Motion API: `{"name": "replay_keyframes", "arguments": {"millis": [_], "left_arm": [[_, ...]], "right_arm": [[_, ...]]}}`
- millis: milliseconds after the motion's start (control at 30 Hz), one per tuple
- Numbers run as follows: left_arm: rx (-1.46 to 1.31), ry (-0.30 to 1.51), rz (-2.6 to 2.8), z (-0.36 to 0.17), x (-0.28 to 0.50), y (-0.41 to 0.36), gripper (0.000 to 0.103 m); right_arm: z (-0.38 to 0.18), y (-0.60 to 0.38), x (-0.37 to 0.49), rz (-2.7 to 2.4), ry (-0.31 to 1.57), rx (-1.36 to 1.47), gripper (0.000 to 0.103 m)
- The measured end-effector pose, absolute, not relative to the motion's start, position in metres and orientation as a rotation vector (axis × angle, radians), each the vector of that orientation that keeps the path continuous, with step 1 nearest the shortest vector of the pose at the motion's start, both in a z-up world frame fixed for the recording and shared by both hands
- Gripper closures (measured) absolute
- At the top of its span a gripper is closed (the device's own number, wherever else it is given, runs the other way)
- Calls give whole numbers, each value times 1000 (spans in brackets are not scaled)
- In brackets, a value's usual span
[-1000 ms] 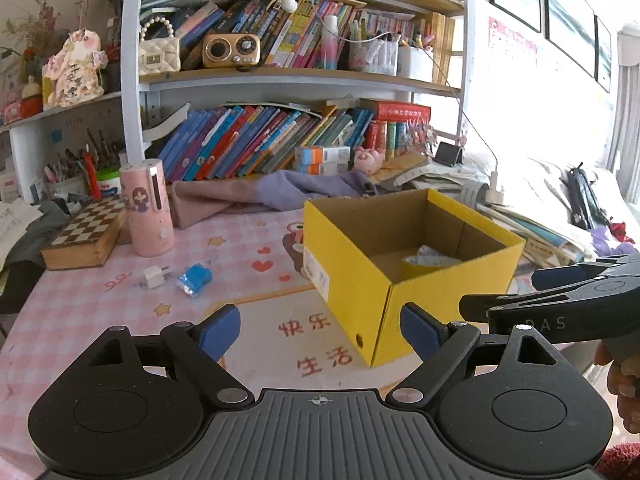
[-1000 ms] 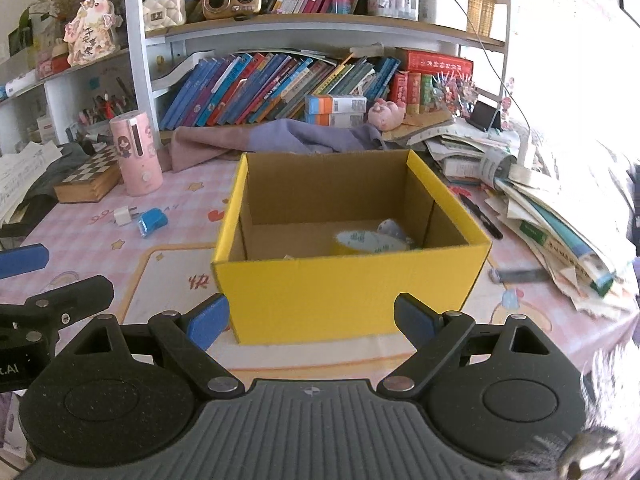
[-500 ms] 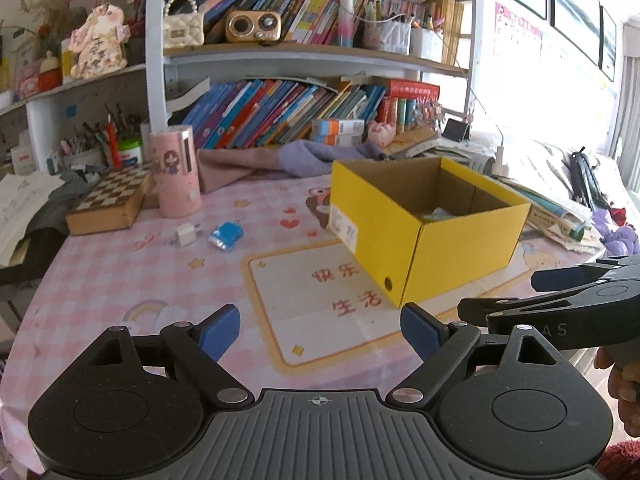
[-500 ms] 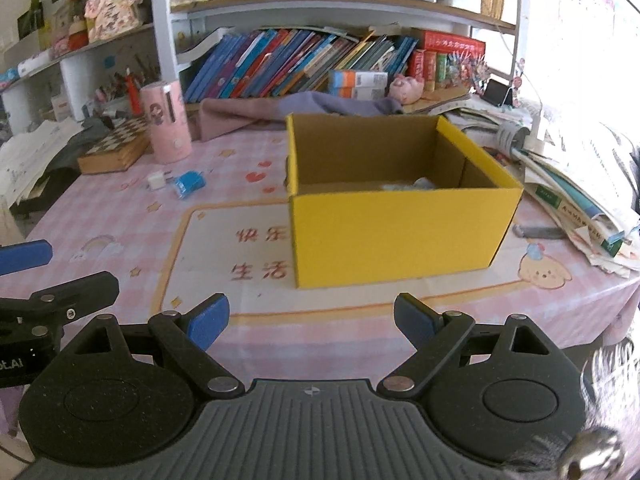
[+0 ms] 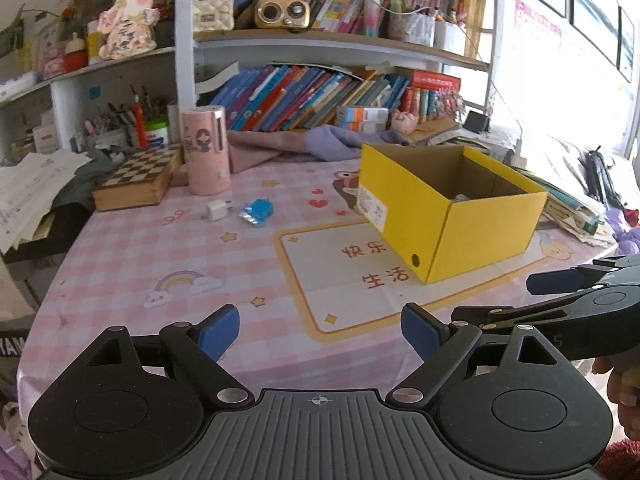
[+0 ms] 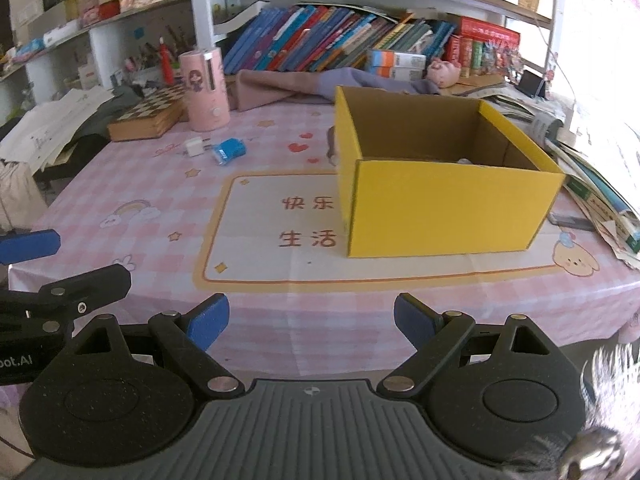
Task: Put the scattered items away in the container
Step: 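Withdraw both open grippers from the yellow box, then move the right gripper to the blue packet while the left approaches the white plug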
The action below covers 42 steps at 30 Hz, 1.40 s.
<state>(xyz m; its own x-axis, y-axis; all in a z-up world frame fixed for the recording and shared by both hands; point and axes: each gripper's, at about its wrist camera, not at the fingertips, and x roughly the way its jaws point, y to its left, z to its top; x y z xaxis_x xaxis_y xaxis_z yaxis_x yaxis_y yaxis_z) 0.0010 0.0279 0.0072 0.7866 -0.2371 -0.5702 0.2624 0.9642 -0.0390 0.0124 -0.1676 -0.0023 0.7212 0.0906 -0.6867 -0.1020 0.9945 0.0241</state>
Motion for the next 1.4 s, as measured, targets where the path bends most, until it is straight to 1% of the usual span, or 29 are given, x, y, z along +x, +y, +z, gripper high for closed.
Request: {"name": "replay_keyframes", "arguments": {"millis": [533,733,967,1400], "left_arm": [[20,611,-163,9,3,58,13],[19,613,-161,8,12,59,13],[35,611,-155,5,31,59,13],[36,626,-112,4,87,70,13]], "right_arm": [[-1,-128,27,224,754,-63,14],[0,-122,35,245,745,-71,16],[-3,-119,54,265,744,-78,28],[-2,-103,120,307,741,-84,29]]}}
